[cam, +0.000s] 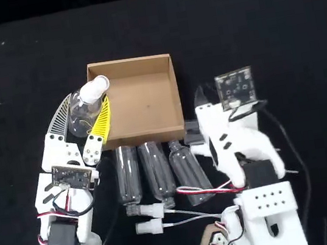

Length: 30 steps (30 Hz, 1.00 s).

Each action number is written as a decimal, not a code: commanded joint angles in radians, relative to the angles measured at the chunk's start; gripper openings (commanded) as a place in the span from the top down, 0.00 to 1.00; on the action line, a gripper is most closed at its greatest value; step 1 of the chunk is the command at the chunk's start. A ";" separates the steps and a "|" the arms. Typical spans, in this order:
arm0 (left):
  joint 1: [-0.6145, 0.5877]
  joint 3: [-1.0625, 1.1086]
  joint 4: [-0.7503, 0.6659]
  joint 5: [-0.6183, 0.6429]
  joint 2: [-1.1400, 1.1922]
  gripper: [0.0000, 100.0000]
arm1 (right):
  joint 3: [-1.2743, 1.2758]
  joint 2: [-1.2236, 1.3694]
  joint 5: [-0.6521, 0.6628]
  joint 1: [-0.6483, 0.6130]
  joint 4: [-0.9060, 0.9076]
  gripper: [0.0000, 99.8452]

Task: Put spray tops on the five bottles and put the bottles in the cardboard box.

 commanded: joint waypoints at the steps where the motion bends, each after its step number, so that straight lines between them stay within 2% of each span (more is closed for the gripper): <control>1: 0.004 0.018 0.002 0.147 -0.017 0.97 | 0.062 -0.015 0.006 0.017 -0.092 0.99; 4: -0.018 0.018 0.018 0.388 -0.017 0.97 | 0.087 -0.016 0.006 0.015 -0.126 0.99; 6: -0.067 0.018 -0.021 0.450 -0.017 0.97 | 0.088 -0.015 0.006 0.020 -0.126 0.99; 9: -0.133 0.018 -0.135 0.460 -0.017 0.97 | 0.090 -0.015 0.005 0.021 -0.123 0.99; 12: -0.117 0.008 -0.221 0.460 -0.015 0.97 | 0.085 -0.013 -0.055 0.026 -0.120 0.99; 17: -0.084 -0.079 -0.224 0.460 0.038 0.97 | 0.061 -0.013 -0.112 0.075 -0.087 0.99; 27: -0.084 -0.458 -0.235 0.456 0.643 0.97 | 0.156 -0.013 -0.106 0.110 -0.239 0.99; 30: -0.081 -0.507 -0.318 0.460 0.806 0.97 | 0.170 -0.013 -0.106 0.121 -0.264 0.99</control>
